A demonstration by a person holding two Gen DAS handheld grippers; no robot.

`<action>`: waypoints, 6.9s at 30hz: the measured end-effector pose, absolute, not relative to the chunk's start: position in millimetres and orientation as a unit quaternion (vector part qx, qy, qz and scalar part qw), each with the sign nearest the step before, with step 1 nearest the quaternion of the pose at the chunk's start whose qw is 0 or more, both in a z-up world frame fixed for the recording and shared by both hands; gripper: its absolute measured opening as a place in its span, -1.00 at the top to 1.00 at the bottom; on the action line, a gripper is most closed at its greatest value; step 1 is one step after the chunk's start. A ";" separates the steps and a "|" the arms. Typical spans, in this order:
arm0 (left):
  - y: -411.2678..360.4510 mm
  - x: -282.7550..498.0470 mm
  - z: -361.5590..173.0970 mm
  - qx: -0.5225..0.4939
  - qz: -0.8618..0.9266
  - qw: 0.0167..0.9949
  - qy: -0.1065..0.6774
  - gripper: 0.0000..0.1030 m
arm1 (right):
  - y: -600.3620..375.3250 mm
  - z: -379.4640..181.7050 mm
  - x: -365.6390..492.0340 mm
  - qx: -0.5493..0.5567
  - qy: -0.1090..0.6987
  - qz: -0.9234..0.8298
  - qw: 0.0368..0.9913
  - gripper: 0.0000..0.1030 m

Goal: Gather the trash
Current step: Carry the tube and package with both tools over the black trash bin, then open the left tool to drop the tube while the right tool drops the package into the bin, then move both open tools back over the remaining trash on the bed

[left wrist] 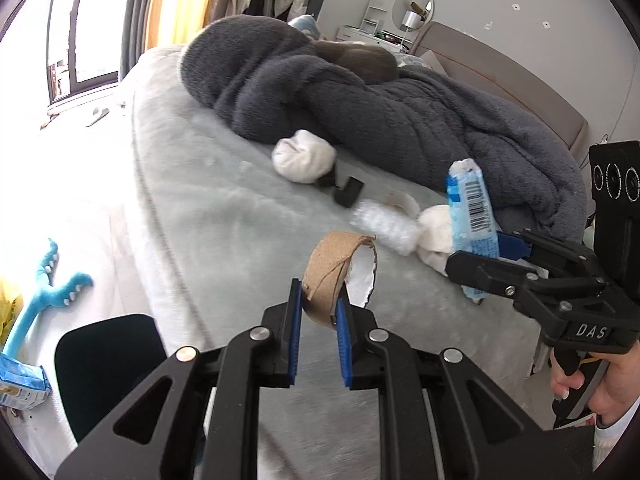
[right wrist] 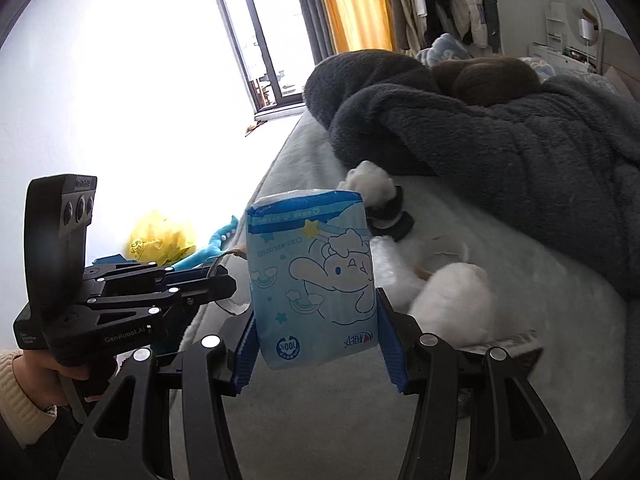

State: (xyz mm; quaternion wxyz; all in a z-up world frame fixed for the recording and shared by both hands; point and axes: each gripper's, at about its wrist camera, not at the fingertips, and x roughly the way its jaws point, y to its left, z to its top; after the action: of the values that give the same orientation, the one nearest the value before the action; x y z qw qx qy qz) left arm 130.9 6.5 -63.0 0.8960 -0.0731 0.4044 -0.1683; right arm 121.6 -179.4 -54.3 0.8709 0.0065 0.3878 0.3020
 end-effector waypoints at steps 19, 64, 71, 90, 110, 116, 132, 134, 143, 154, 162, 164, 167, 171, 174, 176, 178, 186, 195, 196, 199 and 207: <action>101.8 128.3 -79.5 -0.065 -0.095 0.901 0.418 0.66 | -72.8 -67.1 139.2 -0.016 0.417 0.341 0.842 -0.03; 257.5 95.6 -205.1 -0.116 -0.007 0.805 0.582 0.23 | 133.5 -144.2 149.7 -0.065 0.505 0.381 0.772 -0.03; 270.0 89.9 -189.4 -0.122 -0.004 0.820 0.559 -0.24 | 149.1 -163.3 153.1 -0.078 0.524 0.372 0.762 -0.03; 293.1 80.3 -134.8 -0.135 0.011 0.868 0.478 -0.67 | 179.3 -226.2 152.7 -0.107 0.582 0.344 0.729 -0.04; 264.0 62.4 -42.3 -0.088 0.023 0.929 0.359 -0.82 | 180.2 -253.5 141.0 -0.139 0.609 0.318 0.713 -0.41; 260.2 58.2 -25.6 -0.073 0.018 0.939 0.336 -0.83 | 177.4 -236.9 139.4 -0.129 0.598 0.327 0.721 -0.42; 228.9 56.9 8.8 -0.073 0.027 0.957 0.280 -0.86 | 144.8 -160.1 136.3 -0.075 0.519 0.373 0.765 -0.54; 225.1 56.9 9.6 -0.071 0.029 0.957 0.278 -0.86 | 140.0 -151.4 136.0 -0.075 0.508 0.375 0.772 -0.54; 202.8 63.0 20.4 -0.075 0.014 0.961 0.265 -0.90 | 100.3 -113.5 138.1 -0.083 0.455 0.361 0.810 -0.63; 163.3 79.3 14.1 -0.054 -0.019 0.958 0.282 -0.90 | 37.7 -84.3 142.0 -0.073 0.415 0.340 0.841 -0.76; 136.9 92.1 2.9 -0.065 -0.040 0.950 0.302 -0.90 | -9.5 -68.8 146.5 -0.057 0.394 0.313 0.862 -0.79; 129.0 93.6 1.8 -0.060 -0.043 0.950 0.303 -0.90 | -23.9 -65.4 149.4 -0.048 0.391 0.306 0.867 -0.80; 116.2 95.0 1.2 -0.057 -0.052 0.950 0.303 -0.90 | -43.6 -62.3 152.0 -0.038 0.388 0.295 0.872 -0.80; 98.0 99.5 0.0 -0.051 -0.063 0.949 0.306 -0.90 | -67.2 -60.2 153.9 -0.027 0.385 0.281 0.879 -0.80; 84.6 101.0 -3.1 -0.047 -0.070 0.947 0.310 -0.90 | -85.7 -59.2 154.6 -0.021 0.383 0.271 0.883 -0.80; 78.1 102.4 -4.0 -0.046 -0.073 0.946 0.311 -0.90 | -97.5 -58.9 154.8 -0.018 0.381 0.264 0.886 -0.80; 71.9 103.6 -5.0 -0.049 -0.078 0.945 0.313 -0.90 | -109.9 -57.8 155.5 -0.015 0.380 0.257 0.889 -0.80; 44.4 112.2 -11.5 -0.051 -0.098 0.939 0.327 -0.90 | -161.2 -56.7 158.2 0.004 0.375 0.228 0.899 -0.87; 15.9 116.8 -15.3 -0.057 -0.117 0.937 0.325 -0.90 | -206.6 -66.4 153.2 -0.023 0.360 0.203 0.910 -0.93; 12.6 117.6 -16.0 -0.058 -0.119 0.936 0.325 -0.90 | -211.1 -67.9 152.5 -0.025 0.358 0.201 0.912 -0.93; 1.9 120.2 -19.5 -0.055 -0.120 0.934 0.331 -0.90 | -221.7 -71.3 150.5 -0.029 0.353 0.199 0.914 -0.93; -24.5 126.8 -30.3 -0.059 -0.141 0.927 0.341 -0.90 | -250.2 -88.3 152.9 -0.009 0.374 0.186 0.908 -0.93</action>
State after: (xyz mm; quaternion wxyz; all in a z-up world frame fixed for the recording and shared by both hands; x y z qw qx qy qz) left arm 126.8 -24.5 -30.3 0.9275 -0.0594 0.3410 -0.1414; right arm 152.9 -250.2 -88.3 0.9084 -0.0088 0.3742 0.1862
